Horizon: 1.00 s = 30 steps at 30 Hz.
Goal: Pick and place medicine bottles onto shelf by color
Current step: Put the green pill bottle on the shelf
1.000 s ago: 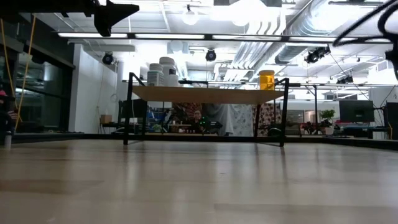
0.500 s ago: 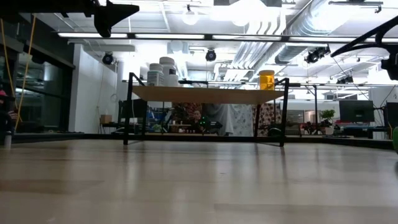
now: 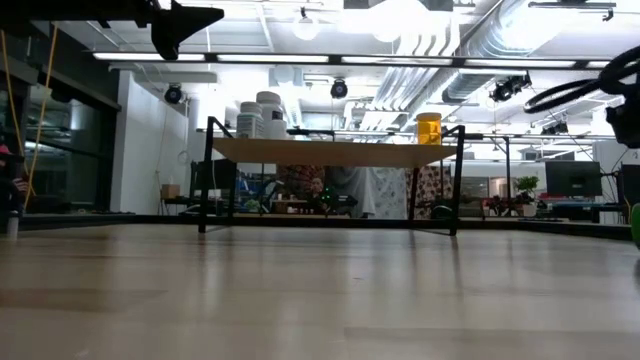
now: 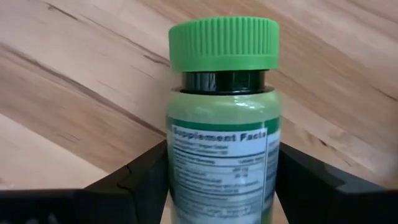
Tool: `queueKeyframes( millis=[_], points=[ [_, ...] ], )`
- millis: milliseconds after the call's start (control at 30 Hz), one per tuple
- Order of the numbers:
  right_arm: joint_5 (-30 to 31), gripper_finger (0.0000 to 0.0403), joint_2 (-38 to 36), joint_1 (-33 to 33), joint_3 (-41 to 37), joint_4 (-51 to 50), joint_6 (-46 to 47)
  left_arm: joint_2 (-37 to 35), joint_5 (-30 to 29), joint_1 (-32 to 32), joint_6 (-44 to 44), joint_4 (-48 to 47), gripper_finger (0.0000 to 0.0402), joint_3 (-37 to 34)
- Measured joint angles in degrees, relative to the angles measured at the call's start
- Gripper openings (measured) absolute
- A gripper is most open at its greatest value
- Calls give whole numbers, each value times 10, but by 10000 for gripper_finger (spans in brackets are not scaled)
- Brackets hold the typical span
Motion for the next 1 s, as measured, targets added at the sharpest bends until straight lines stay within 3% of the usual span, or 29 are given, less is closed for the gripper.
queueKeyframes(
  millis=[167, 300, 533, 733, 1000],
  points=[
    [-2, 233, 16, 0, -3, 21, -8, 0, 0, 0, -2, 0, 287, 0],
    [27, 202, 17, 0, -3, 48, -29, 0, 0, 0, -2, 0, 287, 0],
    [157, 177, 17, -1, -3, 175, -147, 0, 0, 0, 0, 0, 287, 0],
    [297, 187, 17, -32, -3, 308, -311, 0, 0, 0, -1, 0, 287, 0],
    [469, 190, 17, -121, -2, 488, -628, 0, 0, 0, -2, 0, 287, 0]
  ],
)
